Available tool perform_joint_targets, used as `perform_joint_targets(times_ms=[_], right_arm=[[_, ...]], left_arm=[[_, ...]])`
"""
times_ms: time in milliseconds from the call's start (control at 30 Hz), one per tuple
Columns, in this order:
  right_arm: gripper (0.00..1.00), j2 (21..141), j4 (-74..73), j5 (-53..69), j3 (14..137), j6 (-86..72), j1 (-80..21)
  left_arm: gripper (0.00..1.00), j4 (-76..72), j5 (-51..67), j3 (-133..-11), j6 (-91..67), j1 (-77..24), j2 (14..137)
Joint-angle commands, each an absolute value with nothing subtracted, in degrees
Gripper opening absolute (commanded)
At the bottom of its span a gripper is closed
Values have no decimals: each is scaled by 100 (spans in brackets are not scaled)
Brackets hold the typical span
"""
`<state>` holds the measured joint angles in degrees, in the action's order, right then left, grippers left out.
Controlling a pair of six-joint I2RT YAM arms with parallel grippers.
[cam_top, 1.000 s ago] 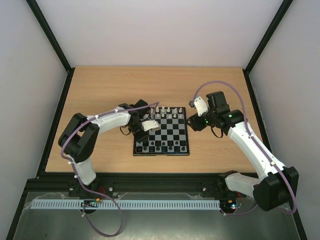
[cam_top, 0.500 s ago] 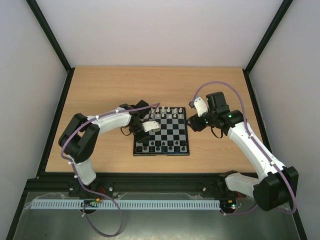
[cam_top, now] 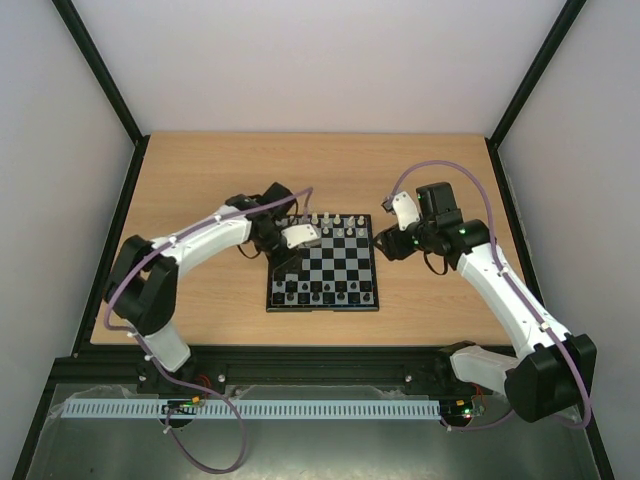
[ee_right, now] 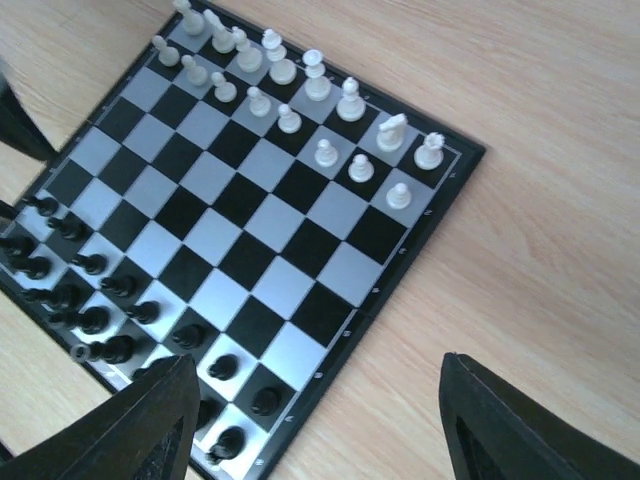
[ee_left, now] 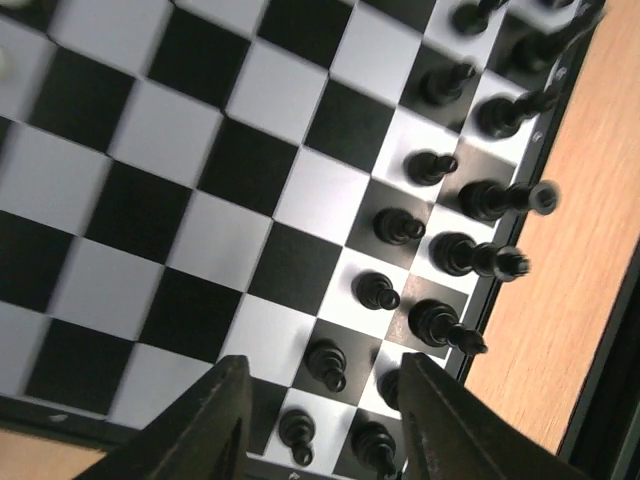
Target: Set up the chess pieces on the board
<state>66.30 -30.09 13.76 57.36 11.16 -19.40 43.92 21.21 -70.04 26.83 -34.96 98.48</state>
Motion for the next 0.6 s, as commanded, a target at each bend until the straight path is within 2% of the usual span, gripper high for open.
perform_joint_targets(times_ms=[0, 133, 167, 200, 233, 267, 300, 500, 567], right_arm=[[71, 6502, -2952, 1358, 5876, 789, -1639], [98, 6601, -2315, 487, 5767, 67, -1428], [99, 6659, -2245, 264, 5796, 6, -1420], [99, 6722, -2221, 149, 5853, -5, -1410], [99, 6770, -2179, -13, 5923, -81, -1406], [99, 6802, -2124, -237, 5998, -210, -1396], [99, 6825, -2093, -456, 6094, -406, -1397], [99, 6789, -1664, -2208, 6358, -1218, -1383], [98, 6737, -1584, -2420, 6327, -1252, -1383]], left_arm=[[47, 4587, 2561, -7357, 2718, -3174, 9133], [50, 4187, 2676, -7303, 2231, -2404, 8641], [54, 4018, 2634, -7218, 2010, -2190, 8545], [62, 3744, 2553, -7101, 1738, -1989, 8422], [75, 3496, 2466, -6971, 1481, -1793, 8294], [95, 3259, 2408, -6835, 1274, -1599, 8157], [98, 3020, 2342, -6696, 1029, -1428, 8015], [99, 2055, 1492, -6171, 278, -1179, 7371], [99, 1904, 1447, -5928, 67, -1036, 7225]])
